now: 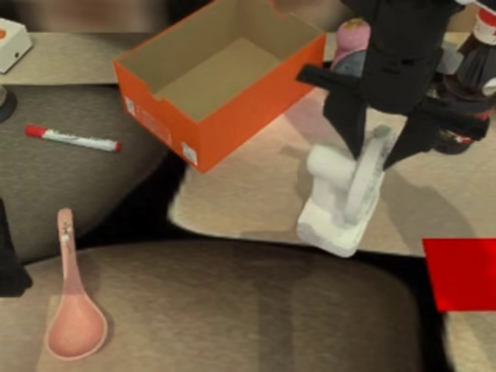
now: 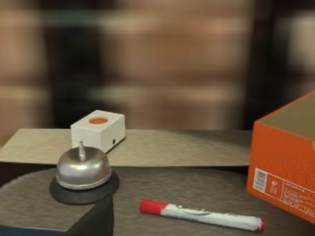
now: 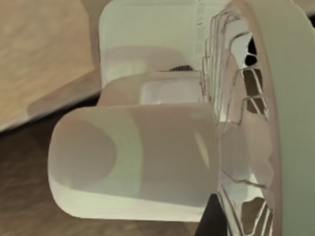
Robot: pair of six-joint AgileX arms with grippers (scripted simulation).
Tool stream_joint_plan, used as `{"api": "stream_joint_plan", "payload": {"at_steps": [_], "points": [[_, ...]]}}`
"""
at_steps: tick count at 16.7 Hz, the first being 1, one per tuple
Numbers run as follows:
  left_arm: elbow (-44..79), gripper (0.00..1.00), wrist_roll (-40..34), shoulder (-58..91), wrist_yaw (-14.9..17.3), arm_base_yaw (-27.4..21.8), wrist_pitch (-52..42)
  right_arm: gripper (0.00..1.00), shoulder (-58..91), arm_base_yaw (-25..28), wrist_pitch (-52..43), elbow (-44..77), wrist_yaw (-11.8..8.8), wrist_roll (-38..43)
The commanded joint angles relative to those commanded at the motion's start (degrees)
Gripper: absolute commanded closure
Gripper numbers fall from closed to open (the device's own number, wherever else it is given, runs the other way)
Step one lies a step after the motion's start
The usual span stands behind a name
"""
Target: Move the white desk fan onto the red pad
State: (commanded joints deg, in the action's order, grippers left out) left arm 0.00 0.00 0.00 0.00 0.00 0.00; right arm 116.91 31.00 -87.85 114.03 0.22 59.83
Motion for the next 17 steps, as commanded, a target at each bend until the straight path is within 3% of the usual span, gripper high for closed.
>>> {"api": "stream_joint_plan", "payload": {"at_steps": [9,12,17], "points": [[0.0,0.0,0.0,0.0,0.0,0.0,0.0,1.0,-22.9,-14.4,7.8,-30.1,-0.1,37.3],[0.0,0.0,0.0,0.0,0.0,0.0,0.0,1.0,-27.4,-17.2,9.3,-35.9,-0.1,43.2],[0.0,0.0,0.0,0.0,0.0,0.0,0.0,1.0,-27.9,-17.4,9.5,-36.6,-0.1,44.1]]}}
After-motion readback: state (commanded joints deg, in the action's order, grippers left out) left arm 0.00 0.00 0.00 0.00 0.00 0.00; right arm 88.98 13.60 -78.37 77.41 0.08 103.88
